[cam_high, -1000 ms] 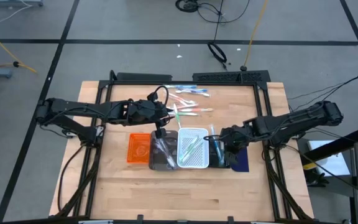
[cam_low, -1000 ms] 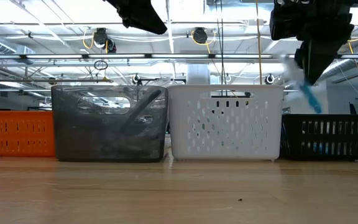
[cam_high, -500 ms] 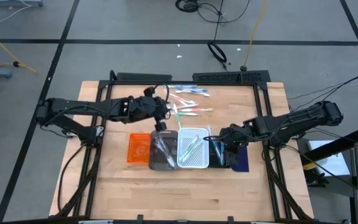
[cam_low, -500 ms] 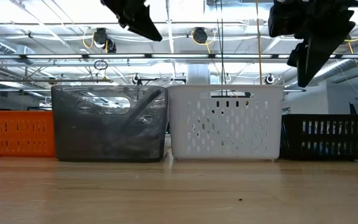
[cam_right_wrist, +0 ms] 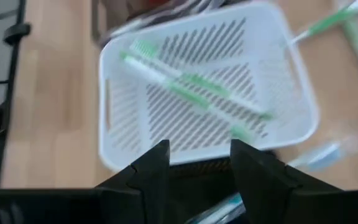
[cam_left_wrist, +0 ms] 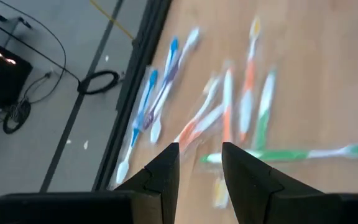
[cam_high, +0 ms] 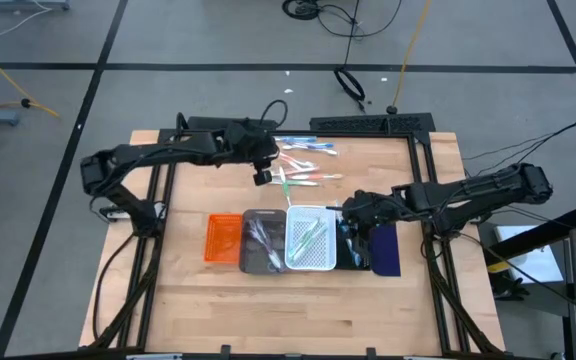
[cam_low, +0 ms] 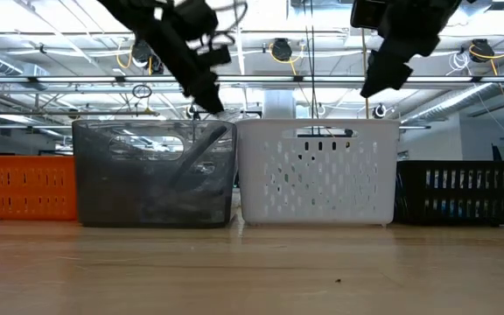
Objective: Pick & Place Toothbrushes
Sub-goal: Put the orange toothbrush into the orange bin
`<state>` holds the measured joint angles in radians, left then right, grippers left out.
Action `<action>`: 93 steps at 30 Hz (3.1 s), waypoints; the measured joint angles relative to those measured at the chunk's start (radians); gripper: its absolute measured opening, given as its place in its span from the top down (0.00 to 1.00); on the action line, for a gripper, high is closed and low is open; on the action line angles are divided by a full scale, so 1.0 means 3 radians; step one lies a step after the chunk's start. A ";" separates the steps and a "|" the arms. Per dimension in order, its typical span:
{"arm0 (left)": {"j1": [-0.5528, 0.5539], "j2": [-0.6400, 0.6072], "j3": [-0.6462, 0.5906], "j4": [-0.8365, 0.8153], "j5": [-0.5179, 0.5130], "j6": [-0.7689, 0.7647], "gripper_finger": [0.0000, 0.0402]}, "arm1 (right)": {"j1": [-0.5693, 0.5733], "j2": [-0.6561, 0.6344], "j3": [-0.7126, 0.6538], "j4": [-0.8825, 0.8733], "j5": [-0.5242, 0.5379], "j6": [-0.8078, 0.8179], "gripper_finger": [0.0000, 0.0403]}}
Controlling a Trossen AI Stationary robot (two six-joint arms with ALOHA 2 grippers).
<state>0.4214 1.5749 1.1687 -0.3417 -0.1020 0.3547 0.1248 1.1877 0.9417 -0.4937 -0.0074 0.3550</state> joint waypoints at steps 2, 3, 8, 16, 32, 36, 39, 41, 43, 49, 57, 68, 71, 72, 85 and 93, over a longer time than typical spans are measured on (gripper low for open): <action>0.0072 0.0126 0.0000 0.0006 0.0024 0.0141 0.70 | -0.0002 0.0000 0.0000 0.0048 0.0098 -0.0086 0.60; 0.0103 0.0177 0.0000 0.0004 0.0023 0.0199 0.70 | -0.0002 0.0000 0.0000 0.0053 0.0129 -0.0122 0.60; 0.0243 0.0429 0.0000 0.0019 0.0048 0.0407 0.70 | -0.0002 -0.0001 0.0000 0.0174 0.0200 -0.0205 0.60; 0.0482 0.0684 0.0000 0.0096 0.0272 0.0584 0.70 | -0.0002 -0.0001 0.0000 0.0373 0.0200 -0.0358 0.60; 0.0763 0.0984 -0.0001 0.0344 0.0576 0.0700 0.70 | -0.0003 0.0000 0.0000 0.0514 0.0211 -0.0467 0.61; 0.0804 0.1047 0.0000 0.0376 0.0611 0.0739 0.70 | -0.0003 0.0000 0.0000 0.0547 0.0210 -0.0468 0.61; 0.0821 0.1131 -0.0002 0.0351 0.0568 0.0785 0.70 | -0.0003 0.0000 0.0000 0.0573 0.0211 -0.0504 0.61; 0.0826 0.1172 -0.0003 0.0397 0.0543 0.0784 0.70 | -0.0003 0.0000 0.0000 0.0595 0.0211 -0.0536 0.61; 0.0834 0.1209 -0.0003 0.0439 0.0537 0.0785 0.70 | -0.0003 0.0000 0.0000 0.0585 0.0212 -0.0538 0.62; 0.0841 0.1272 -0.0003 0.0616 0.0517 0.0780 0.70 | -0.0003 0.0001 0.0000 0.0585 0.0211 -0.0540 0.62; 0.0841 0.1272 -0.0003 0.0422 0.0425 0.0701 0.97 | -0.0003 0.0001 0.0000 0.0584 0.0211 -0.0553 0.62; 0.0668 0.0882 -0.0001 0.0207 0.0322 0.0567 1.00 | -0.0003 0.0001 0.0000 0.0583 0.0211 -0.0554 0.62; 0.0643 0.0856 0.0001 0.0430 0.0249 0.0645 0.97 | -0.0002 0.0001 0.0000 0.0583 0.0211 -0.0553 0.62; 0.0644 0.0866 0.0001 0.0461 0.0219 0.0654 0.96 | -0.0002 0.0001 0.0000 0.0583 0.0211 -0.0552 0.62; 0.0735 0.0926 0.0000 0.0541 0.0240 0.0650 0.57 | -0.0003 0.0001 0.0000 0.0583 0.0210 -0.0553 0.62; 0.0750 0.1164 -0.0001 0.0572 0.0246 0.0761 0.55 | -0.0003 0.0001 0.0000 0.0585 0.0211 -0.0553 0.62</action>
<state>0.6464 1.9240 1.1683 -0.1699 -0.0280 0.5829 0.1238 1.1881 0.9417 -0.3182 0.0558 0.1891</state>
